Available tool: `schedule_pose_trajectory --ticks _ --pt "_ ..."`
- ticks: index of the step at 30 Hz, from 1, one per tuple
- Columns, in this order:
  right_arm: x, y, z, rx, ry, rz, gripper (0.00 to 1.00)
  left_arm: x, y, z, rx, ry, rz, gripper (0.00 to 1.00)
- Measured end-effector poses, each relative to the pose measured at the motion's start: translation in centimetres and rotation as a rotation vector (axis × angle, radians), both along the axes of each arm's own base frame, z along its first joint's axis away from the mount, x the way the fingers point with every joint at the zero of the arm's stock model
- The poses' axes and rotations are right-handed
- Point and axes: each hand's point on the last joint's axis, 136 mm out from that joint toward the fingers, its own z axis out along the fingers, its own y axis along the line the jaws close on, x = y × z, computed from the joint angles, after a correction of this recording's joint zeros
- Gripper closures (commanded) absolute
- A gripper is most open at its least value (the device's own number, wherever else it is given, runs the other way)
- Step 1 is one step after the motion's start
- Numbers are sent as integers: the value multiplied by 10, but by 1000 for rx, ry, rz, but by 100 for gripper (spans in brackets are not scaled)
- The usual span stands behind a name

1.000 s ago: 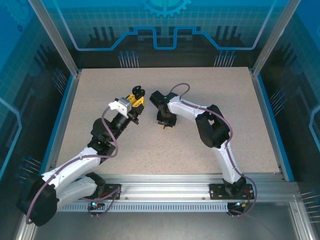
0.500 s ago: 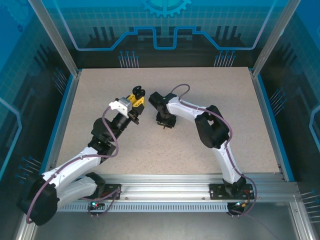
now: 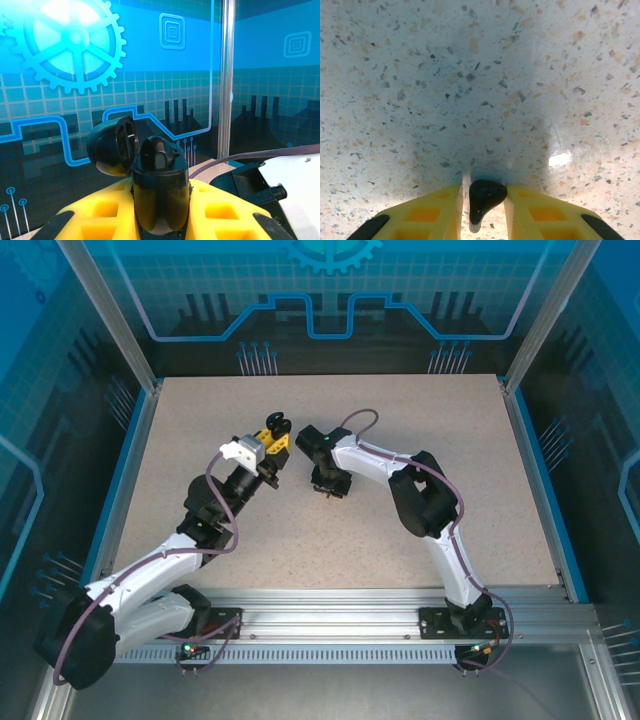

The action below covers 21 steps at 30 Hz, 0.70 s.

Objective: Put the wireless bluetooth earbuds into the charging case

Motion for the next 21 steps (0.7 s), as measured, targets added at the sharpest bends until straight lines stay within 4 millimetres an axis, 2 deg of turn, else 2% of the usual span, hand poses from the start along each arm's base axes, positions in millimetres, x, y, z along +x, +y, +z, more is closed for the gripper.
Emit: schedule_pose_trajectory --ticks 9,14,21 --pt "0 -2 0 -1 5 -4 77 1 -1 -2 4 6 0 100" --pt "1 -2 1 0 3 16 86 1 -1 -3 4 7 0 100" --pt "1 -1 2 30 -42 56 87 1 -1 -3 -8 15 -5 100"
